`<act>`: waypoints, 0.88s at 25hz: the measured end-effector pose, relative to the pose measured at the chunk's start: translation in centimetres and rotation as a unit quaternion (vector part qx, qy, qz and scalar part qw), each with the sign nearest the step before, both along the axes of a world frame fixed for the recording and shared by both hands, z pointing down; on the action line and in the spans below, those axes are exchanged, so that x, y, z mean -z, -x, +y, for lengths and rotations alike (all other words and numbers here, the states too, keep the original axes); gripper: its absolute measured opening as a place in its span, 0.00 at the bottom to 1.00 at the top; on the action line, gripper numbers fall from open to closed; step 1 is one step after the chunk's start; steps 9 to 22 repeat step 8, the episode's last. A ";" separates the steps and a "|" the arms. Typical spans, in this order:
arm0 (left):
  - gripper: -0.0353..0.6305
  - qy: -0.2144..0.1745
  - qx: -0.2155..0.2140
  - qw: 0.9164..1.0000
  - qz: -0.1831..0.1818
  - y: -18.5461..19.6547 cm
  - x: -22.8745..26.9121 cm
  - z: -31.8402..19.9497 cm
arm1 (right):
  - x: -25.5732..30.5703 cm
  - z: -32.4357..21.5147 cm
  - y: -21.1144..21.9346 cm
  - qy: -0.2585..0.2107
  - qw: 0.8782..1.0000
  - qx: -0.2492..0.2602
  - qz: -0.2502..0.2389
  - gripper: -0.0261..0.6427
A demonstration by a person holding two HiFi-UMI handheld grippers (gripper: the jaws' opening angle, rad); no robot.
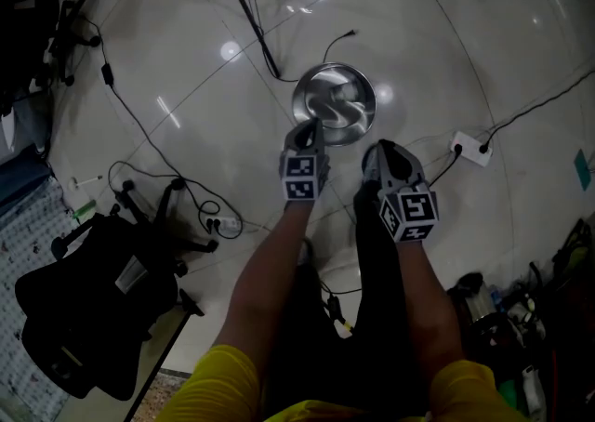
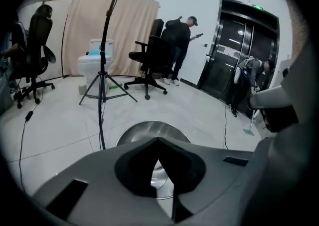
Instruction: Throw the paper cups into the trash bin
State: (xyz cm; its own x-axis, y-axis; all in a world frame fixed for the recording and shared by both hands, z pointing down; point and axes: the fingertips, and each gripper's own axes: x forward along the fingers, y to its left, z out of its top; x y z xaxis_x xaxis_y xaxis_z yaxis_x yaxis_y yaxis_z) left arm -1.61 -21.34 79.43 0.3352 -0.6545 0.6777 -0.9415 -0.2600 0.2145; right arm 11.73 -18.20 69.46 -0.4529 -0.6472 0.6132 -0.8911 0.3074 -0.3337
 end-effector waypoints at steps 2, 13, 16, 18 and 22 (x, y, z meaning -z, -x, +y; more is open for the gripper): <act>0.06 0.005 0.004 1.000 0.005 0.1 -0.1 0.5 | 0.0 0.1 -0.2 -0.001 1.000 -0.001 0.004 0.04; 0.06 0.001 0.000 1.000 0.011 0.2 2.8 1.4 | 0.1 0.1 -1.2 -0.006 1.000 -0.021 0.013 0.04; 0.06 0.001 0.000 1.000 0.011 0.2 2.8 1.4 | 0.1 0.1 -1.2 -0.006 1.000 -0.021 0.013 0.04; 0.06 0.001 0.000 1.000 0.011 0.2 2.8 1.4 | 0.1 0.1 -1.2 -0.006 1.000 -0.021 0.013 0.04; 0.06 0.001 0.000 1.000 0.011 0.2 2.8 1.4 | 0.1 0.1 -1.2 -0.006 1.000 -0.021 0.013 0.04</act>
